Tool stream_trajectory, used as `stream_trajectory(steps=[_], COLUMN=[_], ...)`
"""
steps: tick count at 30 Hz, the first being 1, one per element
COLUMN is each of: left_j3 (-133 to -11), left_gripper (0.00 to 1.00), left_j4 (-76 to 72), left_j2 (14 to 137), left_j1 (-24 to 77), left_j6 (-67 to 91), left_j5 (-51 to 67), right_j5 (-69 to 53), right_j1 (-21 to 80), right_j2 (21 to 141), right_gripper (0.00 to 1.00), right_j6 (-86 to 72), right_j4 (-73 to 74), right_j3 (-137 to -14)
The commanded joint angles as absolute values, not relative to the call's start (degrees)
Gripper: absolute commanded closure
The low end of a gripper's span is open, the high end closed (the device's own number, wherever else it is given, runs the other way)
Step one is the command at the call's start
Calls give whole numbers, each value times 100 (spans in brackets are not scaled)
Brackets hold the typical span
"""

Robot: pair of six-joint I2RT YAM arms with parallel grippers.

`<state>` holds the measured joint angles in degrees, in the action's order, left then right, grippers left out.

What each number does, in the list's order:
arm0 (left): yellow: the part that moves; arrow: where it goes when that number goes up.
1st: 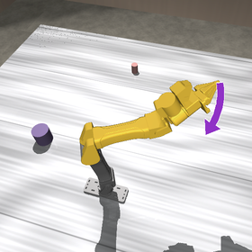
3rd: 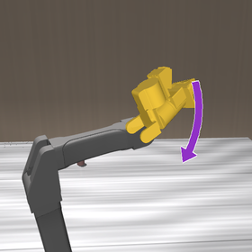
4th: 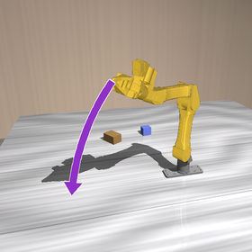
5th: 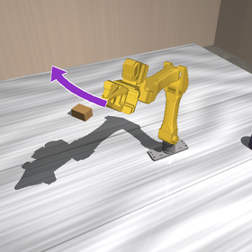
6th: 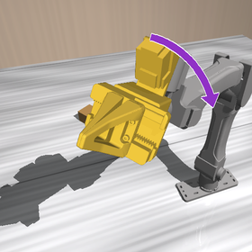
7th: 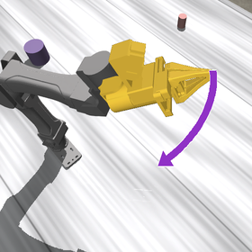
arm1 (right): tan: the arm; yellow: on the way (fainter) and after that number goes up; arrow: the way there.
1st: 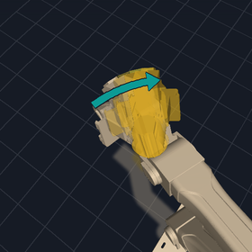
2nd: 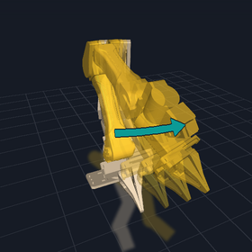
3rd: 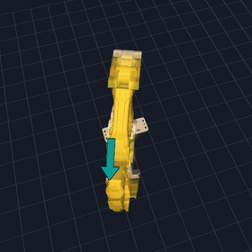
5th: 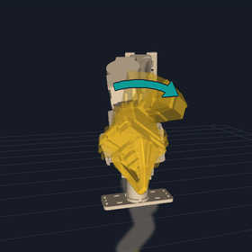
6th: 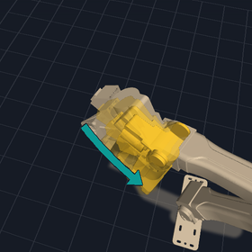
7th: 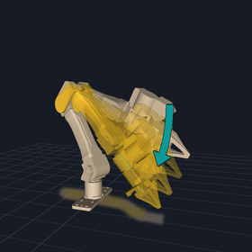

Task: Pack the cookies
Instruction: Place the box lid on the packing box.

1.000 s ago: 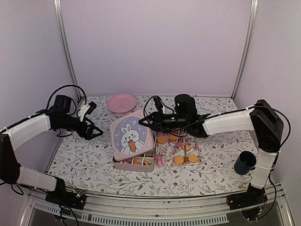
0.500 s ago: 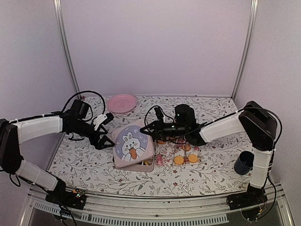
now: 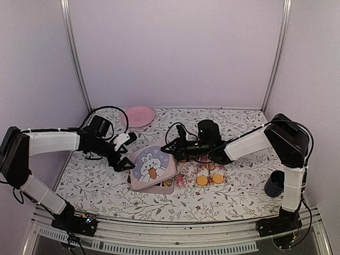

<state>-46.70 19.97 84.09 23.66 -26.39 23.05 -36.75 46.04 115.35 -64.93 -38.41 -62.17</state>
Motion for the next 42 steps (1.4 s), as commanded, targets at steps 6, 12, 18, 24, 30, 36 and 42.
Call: stream_trajectory(steps=[6,12,18,24,30,36,42], left_j3=[-4631,-4594,-4592,-4538,-4491,-4553,-4664], left_gripper=[1,1,2,2,2,2,2], left_j4=[1839,1809,1823,1817,1803,1812,1881], left_j2=[8716,8737,8769,8708,8676,8716,8755], left_j1=[2563,2566,2566,2576,2577,2592,2626], left_j6=[-2791,-2829,-2822,-2834,-2821,-2744,-2691], left_j5=[1815,1677,1586,1574,1512,1522,1458], right_j5=[-3891,-3936,-3879,-3580,-3135,-2853,-2680], right_j1=[4435,4424,4387,4353,4355,4359,4360], right_j2=[11685,11742,11679,11615,11582,11380,11107], right_gripper=[67,57,50,46,36,30,27], right_j6=[-6122,-5571,-4641,-3668,-3037,-2760,-2637], right_j4=[-3427,-2343,-882,804,1800,2163,2333], right_j3=[-6484,-6836,-7340,-7913,-8250,-8273,-8109])
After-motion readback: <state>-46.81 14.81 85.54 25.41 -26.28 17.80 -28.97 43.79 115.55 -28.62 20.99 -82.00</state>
